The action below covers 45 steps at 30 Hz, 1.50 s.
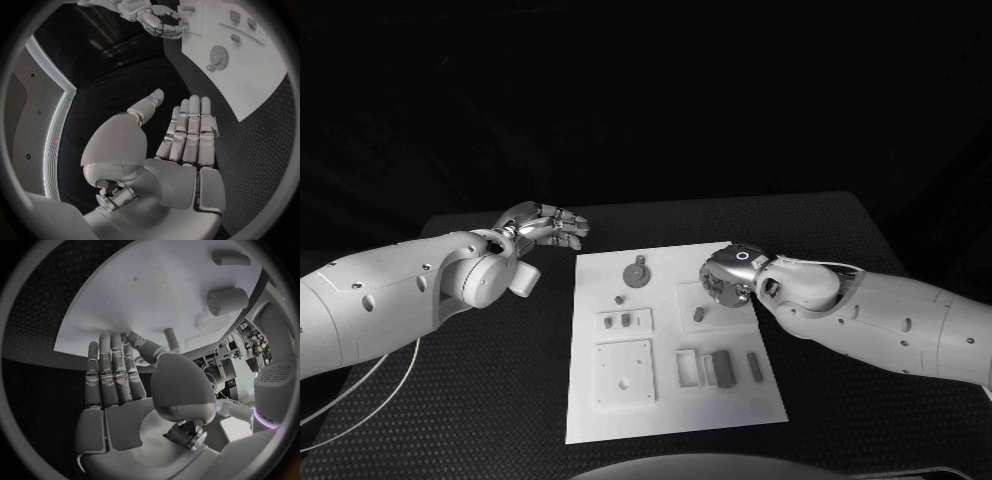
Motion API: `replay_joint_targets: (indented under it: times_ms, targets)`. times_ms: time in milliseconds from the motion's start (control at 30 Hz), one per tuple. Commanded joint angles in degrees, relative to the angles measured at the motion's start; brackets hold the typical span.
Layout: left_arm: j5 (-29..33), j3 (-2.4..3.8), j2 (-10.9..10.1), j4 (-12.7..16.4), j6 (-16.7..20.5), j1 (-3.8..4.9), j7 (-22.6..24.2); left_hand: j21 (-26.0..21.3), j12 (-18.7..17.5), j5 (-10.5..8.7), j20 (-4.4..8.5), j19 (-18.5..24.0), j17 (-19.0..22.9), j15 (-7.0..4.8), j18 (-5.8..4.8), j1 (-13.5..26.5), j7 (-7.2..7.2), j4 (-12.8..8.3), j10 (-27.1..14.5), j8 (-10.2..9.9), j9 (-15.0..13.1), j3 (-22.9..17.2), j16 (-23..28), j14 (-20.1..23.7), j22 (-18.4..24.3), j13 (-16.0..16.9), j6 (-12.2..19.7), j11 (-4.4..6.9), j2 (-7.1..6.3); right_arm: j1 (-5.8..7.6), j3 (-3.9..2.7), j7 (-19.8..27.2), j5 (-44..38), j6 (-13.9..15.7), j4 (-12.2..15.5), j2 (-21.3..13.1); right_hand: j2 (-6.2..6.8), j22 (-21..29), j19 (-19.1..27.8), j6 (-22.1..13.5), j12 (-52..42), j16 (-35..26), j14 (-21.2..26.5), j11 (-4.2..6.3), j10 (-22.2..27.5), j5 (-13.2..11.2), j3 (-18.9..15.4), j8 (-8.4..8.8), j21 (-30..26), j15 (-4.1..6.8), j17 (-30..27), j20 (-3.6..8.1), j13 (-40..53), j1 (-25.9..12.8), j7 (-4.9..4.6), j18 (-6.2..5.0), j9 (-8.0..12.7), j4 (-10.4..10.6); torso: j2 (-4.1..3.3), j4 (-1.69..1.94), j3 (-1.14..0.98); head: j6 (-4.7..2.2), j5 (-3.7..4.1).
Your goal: Assemble the parts on the task board
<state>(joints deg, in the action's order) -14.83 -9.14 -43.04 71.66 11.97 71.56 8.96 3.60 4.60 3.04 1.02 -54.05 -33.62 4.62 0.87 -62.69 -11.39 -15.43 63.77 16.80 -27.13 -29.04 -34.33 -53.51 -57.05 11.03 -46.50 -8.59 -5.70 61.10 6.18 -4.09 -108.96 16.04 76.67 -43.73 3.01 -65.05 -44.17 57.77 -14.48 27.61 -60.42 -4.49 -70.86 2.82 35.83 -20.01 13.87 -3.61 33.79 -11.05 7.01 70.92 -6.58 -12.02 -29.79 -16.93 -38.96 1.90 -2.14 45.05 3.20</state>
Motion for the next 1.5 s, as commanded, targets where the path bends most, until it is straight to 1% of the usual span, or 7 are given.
replay_joint_targets:
  times_ms: [33, 533, 700, 933, 1067, 1267, 1500]
  targets:
    - [-0.2, 0.06, 0.1, 0.1, -0.7, 0.07, 0.3, 0.2, -0.3, -0.04, -0.26, 0.2, -0.1, 0.32, 0.15, 0.5, -0.06, -0.1, -0.6, 0.1, 0.1, 0.2, 0.4, 0.1, 0.1, -0.1, 0.4, -0.02, -0.04, -0.45, 0.29, -0.3, -0.8, -0.3, 0.5, -0.1, -0.02, -0.1, -0.6, 0.5, 0.3, -0.1, -0.3, 0.10, -0.5, 0.1, 0.2, -0.22, 0.2, 0.02, 0.1, 0.01, 0.1, 0.6, 0.09, -1.21, -0.1, 0.1, -0.01, 0.03, 0.03, 0.03, 0.03]
    - [-0.3, 0.06, 0.2, -0.1, -0.7, 0.07, 0.2, 0.2, -0.3, -0.04, -0.28, 0.2, -0.1, 0.33, 0.15, 0.4, -0.11, -0.2, -0.7, 0.1, 0.1, 0.2, 0.4, 0.1, 0.1, -0.1, 0.5, -0.06, -0.09, 0.85, -0.55, 0.1, 2.1, 0.9, 2.6, -0.8, 0.09, -0.2, -0.7, 0.6, 0.4, -0.1, -0.4, 0.13, -0.7, 0.1, 0.2, -0.25, 0.1, 0.08, 0.4, -0.03, 0.2, 0.8, 0.13, -1.25, -0.2, 0.2, 0.00, 0.08, 0.06, -0.18, -0.11]
    - [-0.3, 0.06, 0.3, -0.2, -0.7, 0.07, 0.1, 0.2, -0.3, -0.04, -0.28, 0.2, -0.2, 0.33, 0.15, 0.4, -0.12, -0.2, -0.7, 0.1, 0.1, 0.2, 0.4, 0.1, 0.1, -0.1, 0.5, -0.07, -0.10, 1.95, -1.15, 0.2, 5.1, 0.2, 3.9, -1.3, 0.06, -0.2, -0.8, 0.6, 0.4, -0.2, -0.5, 0.12, -0.7, 0.1, 0.2, -0.23, 0.0, 0.07, 0.4, -0.07, 0.3, 0.6, 0.12, -1.24, -0.2, 0.2, -0.01, 0.05, 0.06, -0.30, -0.21]
    - [-0.3, 0.06, 0.3, -0.2, -0.8, 0.07, -0.1, 0.2, -0.3, -0.04, -0.29, 0.2, -0.2, 0.34, 0.15, 0.4, -0.15, -0.2, -0.8, 0.1, 0.1, 0.2, 0.4, 0.0, 0.2, -0.1, 0.6, -0.10, -0.14, 3.11, -1.46, 0.3, 9.4, -1.2, 6.1, -2.4, -0.02, -0.3, -0.8, 0.6, 0.5, -0.3, -0.4, 0.11, -0.7, 0.1, 0.1, -0.19, 0.0, 0.07, 0.5, -0.11, 0.3, 0.5, 0.09, -1.23, -0.3, 0.2, 0.01, 0.05, 0.10, -0.36, -0.48]
    - [-0.3, 0.06, 0.2, -0.2, -0.9, 0.07, -0.1, 0.2, -0.3, -0.04, -0.30, 0.2, -0.2, 0.34, 0.15, 0.4, -0.17, -0.2, -0.8, 0.1, 0.1, 0.2, 0.4, 0.0, 0.2, -0.1, 0.6, -0.12, -0.16, 3.16, -1.49, 1.0, 11.3, -0.9, 8.6, -2.7, -0.05, -0.3, -0.8, 0.6, 0.6, -0.3, -0.4, 0.10, -0.7, 0.1, 0.1, -0.17, -0.1, 0.06, 0.6, -0.12, 0.3, 0.4, 0.08, -1.24, -0.3, 0.2, 0.00, 0.00, 0.09, -0.41, -1.15]
    - [-0.3, 0.06, 0.4, -0.1, -0.8, 0.08, -0.1, 0.3, -0.3, -0.04, -0.30, 0.2, -0.2, 0.35, 0.15, 0.4, -0.18, -0.2, -0.9, 0.2, 0.1, 0.2, 0.5, 0.0, 0.2, -0.1, 0.7, -0.13, -0.18, 3.03, -1.48, 2.8, 12.8, 0.4, 12.5, -1.9, -0.15, -0.3, -0.8, 0.5, 0.7, -0.4, -0.4, 0.07, -0.6, 0.1, 0.1, -0.11, -0.2, 0.03, 0.7, -0.13, 0.3, 0.3, 0.06, -1.24, -0.3, 0.2, -0.02, 0.03, 0.02, 0.16, -3.24]
    - [-0.3, 0.07, 0.9, -0.8, -0.7, 0.09, -0.1, 0.3, -0.2, -0.04, -0.30, 0.2, -0.2, 0.35, 0.16, 0.4, -0.19, -0.2, -0.9, 0.2, 0.1, 0.2, 0.5, 0.0, 0.2, -0.1, 0.7, -0.13, -0.16, 0.67, -1.45, 4.4, 12.6, 2.3, 15.3, -0.5, -0.21, -0.3, -0.8, 0.5, 0.7, -0.5, -0.4, 0.06, -0.6, 0.1, 0.1, -0.09, -0.2, 0.01, 0.7, -0.13, 0.3, 0.3, 0.05, -1.26, -0.3, 0.1, -0.02, -0.01, 0.10, 1.14, -5.75]
